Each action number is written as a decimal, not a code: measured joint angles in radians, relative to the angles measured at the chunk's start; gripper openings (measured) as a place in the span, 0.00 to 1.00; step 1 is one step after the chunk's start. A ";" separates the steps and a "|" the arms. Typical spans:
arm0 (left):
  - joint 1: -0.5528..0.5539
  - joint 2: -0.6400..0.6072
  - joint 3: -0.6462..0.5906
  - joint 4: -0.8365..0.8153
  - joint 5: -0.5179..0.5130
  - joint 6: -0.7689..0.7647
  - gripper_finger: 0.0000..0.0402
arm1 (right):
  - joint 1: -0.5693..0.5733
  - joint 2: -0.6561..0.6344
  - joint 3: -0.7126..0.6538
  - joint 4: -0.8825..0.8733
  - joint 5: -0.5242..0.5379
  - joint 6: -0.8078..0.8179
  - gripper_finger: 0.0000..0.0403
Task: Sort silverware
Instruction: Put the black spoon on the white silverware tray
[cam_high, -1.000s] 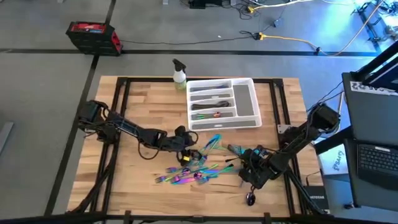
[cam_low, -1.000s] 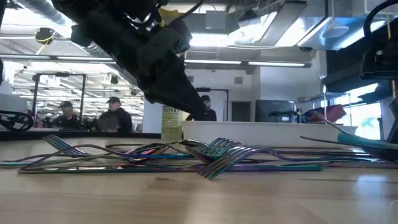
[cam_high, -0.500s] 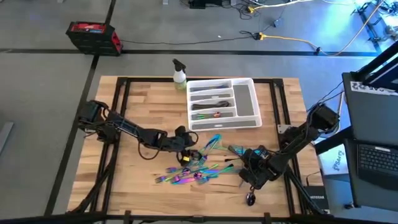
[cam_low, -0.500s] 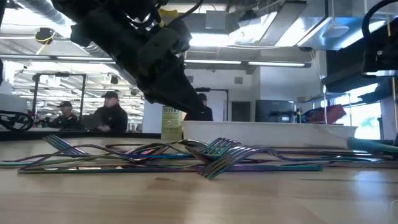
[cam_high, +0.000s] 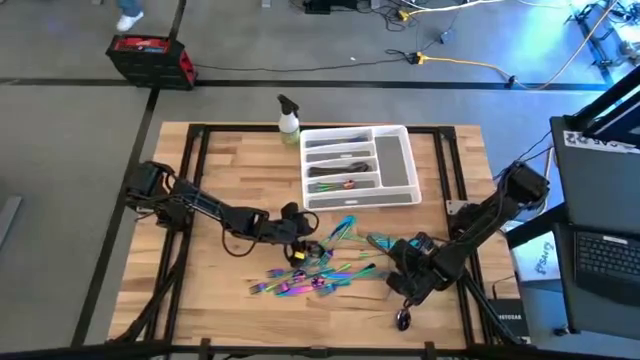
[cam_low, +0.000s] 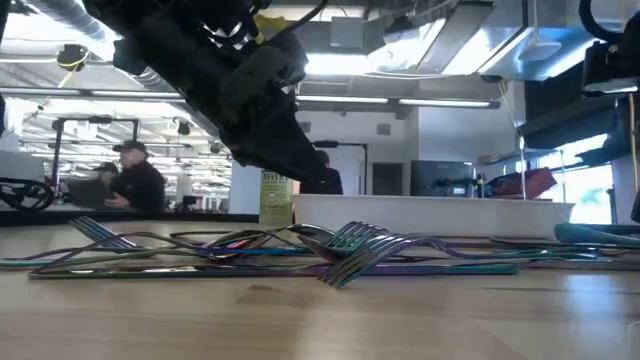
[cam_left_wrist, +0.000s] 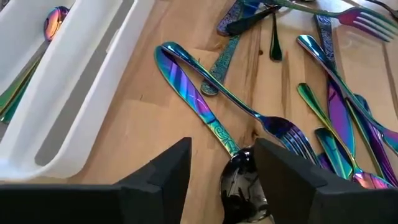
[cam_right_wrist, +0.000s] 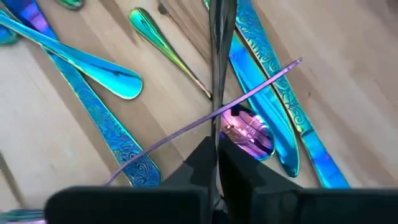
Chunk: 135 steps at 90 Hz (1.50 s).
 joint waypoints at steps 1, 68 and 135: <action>0.000 0.000 0.000 0.000 0.000 0.000 0.40 | 0.000 -0.001 0.000 -0.002 0.001 0.000 0.02; 0.000 0.000 0.000 0.000 -0.015 0.010 0.40 | 0.002 -0.007 -0.097 0.137 -0.066 -0.060 0.23; 0.002 0.000 0.000 0.000 -0.024 0.022 0.40 | 0.002 -0.007 -0.094 0.131 -0.099 -0.029 0.01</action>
